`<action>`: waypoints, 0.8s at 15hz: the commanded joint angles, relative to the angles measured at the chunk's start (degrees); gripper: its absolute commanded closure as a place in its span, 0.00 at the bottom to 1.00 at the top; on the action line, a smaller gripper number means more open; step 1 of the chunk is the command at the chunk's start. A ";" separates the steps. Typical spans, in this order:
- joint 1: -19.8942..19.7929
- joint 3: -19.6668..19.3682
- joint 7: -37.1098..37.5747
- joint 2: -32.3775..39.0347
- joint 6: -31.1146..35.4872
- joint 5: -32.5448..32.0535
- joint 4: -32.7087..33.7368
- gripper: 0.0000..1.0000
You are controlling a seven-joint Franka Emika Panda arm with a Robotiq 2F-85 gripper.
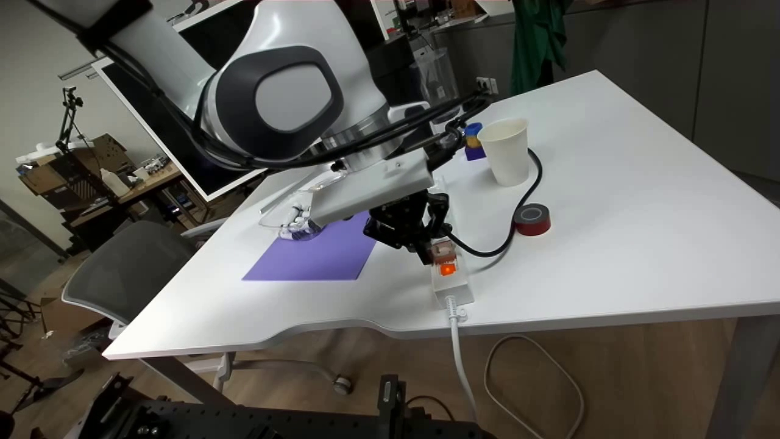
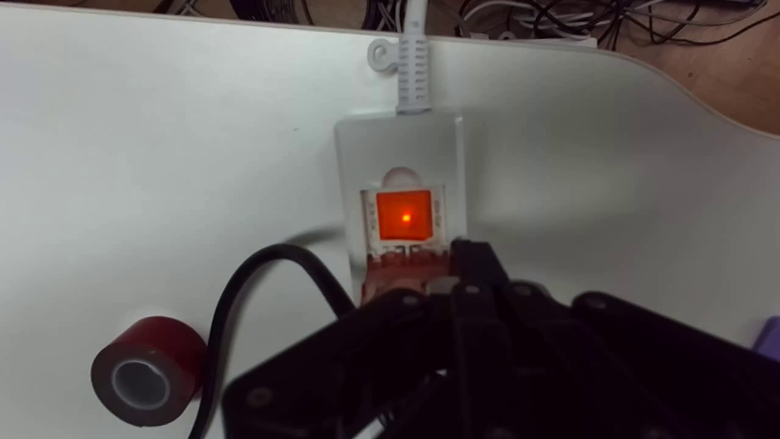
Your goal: Push on the first button from the right on the adaptor.
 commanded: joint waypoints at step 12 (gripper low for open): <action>-2.77 -2.55 0.25 0.63 -4.65 -4.68 3.57 1.00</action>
